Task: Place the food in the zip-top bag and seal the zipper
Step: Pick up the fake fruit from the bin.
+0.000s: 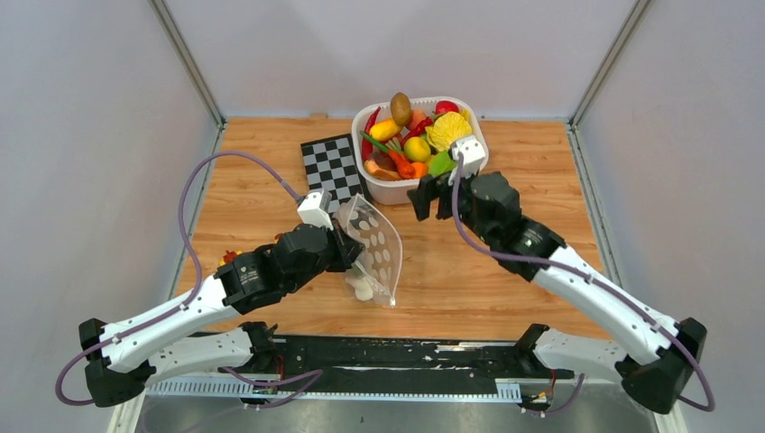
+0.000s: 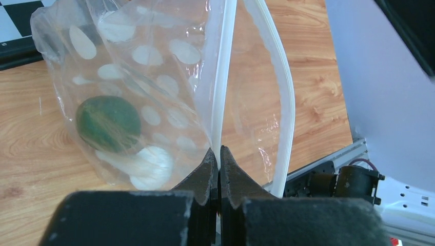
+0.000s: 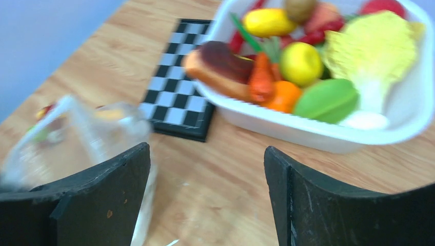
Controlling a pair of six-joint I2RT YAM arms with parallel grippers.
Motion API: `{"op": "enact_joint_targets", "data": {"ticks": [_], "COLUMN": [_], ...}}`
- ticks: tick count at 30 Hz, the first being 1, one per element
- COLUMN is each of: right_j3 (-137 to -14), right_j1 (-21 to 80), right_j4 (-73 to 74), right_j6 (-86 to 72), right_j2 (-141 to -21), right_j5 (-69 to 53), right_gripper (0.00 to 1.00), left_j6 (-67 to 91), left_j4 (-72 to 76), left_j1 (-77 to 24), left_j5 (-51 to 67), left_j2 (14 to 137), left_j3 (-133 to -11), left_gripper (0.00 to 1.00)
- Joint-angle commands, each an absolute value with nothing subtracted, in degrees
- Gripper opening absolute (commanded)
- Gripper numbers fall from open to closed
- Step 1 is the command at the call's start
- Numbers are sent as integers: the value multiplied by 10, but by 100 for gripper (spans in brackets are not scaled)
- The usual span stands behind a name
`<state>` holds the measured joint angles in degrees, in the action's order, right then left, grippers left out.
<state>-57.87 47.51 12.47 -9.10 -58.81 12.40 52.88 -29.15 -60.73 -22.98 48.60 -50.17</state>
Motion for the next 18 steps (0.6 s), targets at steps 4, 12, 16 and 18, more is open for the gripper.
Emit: {"op": "enact_joint_targets", "data": {"ticks": [4, 12, 16, 18], "right_j3": [-692, -790, -836, -858], "right_j1": [328, 222, 200, 193], "right_j4": [210, 224, 228, 235], "right_j6": [-133, -195, -201, -201], "right_j2": [-742, -896, -948, -974], "right_j5": [107, 41, 22, 19], "right_gripper": [84, 84, 85, 85], "left_j6": [528, 522, 522, 522], "left_j4": [-283, -283, -283, -283], "left_j1": [-606, -607, -606, -606], "left_j5": [-226, -208, -207, -208], "left_j2": [483, 480, 475, 471], "left_j3": [-497, -494, -490, -489], "left_gripper": [0, 0, 0, 0]}}
